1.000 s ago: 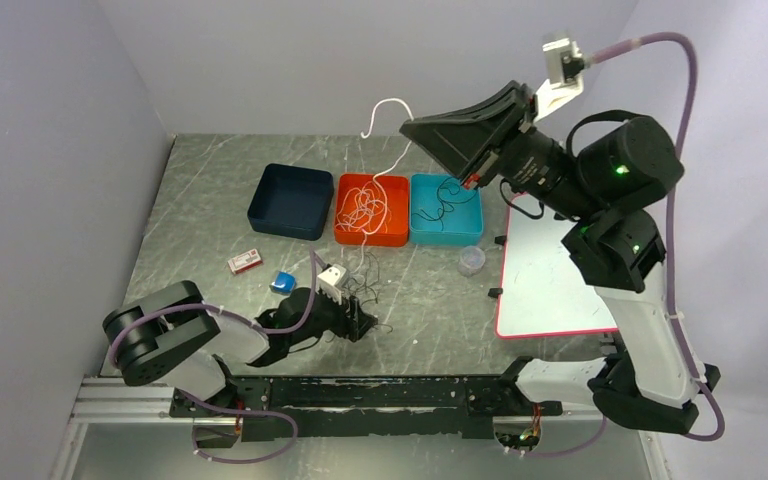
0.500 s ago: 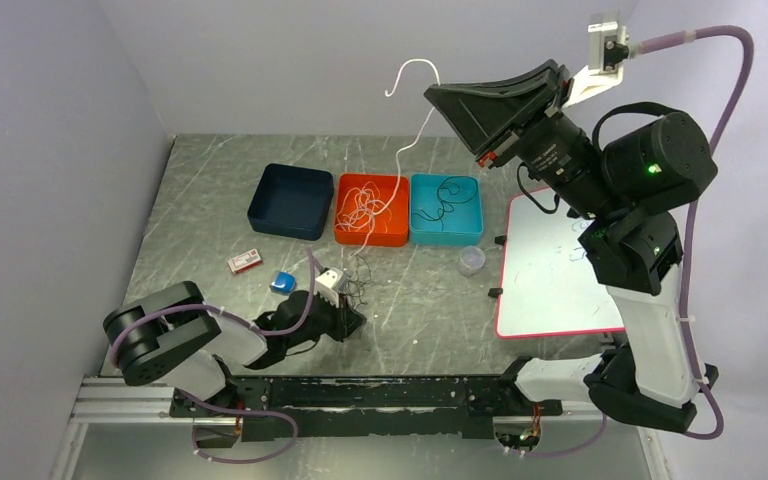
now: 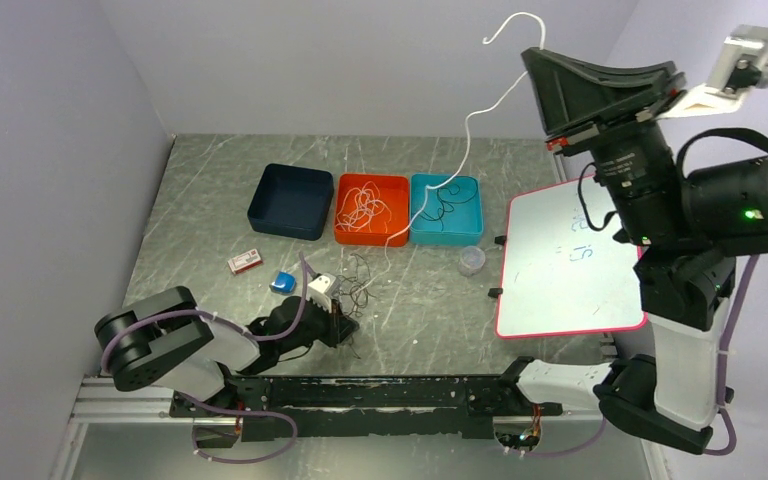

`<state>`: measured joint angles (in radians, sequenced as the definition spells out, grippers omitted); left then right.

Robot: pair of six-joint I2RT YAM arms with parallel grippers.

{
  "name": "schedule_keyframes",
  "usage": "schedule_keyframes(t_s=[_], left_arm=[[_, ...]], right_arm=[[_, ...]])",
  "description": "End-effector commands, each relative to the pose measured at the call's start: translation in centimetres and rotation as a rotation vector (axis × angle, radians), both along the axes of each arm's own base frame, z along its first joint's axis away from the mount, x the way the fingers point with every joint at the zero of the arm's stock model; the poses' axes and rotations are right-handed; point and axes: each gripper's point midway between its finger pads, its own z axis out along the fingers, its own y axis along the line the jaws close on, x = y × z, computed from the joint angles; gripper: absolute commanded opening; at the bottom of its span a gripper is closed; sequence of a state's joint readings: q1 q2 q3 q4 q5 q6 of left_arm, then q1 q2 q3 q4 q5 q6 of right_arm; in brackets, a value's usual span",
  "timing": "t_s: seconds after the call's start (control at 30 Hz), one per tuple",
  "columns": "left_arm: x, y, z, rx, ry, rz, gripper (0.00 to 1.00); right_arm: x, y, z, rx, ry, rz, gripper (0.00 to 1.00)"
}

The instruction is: Untangle the cables

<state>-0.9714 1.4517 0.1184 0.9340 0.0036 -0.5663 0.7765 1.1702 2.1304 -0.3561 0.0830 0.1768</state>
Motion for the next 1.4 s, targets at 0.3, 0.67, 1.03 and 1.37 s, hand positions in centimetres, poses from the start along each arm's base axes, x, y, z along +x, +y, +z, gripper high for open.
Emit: schedule_keyframes(t_s=[0.3,0.67,1.03,1.37], left_arm=[[0.8,0.5,0.0,0.0,0.012,0.065,0.07],[1.0,0.1,0.3,0.0,0.017,0.066,0.07],[1.1,-0.4,4.0,0.036,-0.033,0.027,0.07],[-1.7,-0.1,4.5,0.131,-0.024,-0.03,0.07]], right_arm=[[-1.0,-6.6,2.6,0.058,-0.084,-0.256,0.0],[-1.2,-8.8,1.3,0.056,-0.055,-0.338,0.0],[2.8,-3.8,-3.6,-0.088,0.073,-0.283,0.0],[7.8,3.2,-9.4,-0.257,0.2,-0.196,0.0]])
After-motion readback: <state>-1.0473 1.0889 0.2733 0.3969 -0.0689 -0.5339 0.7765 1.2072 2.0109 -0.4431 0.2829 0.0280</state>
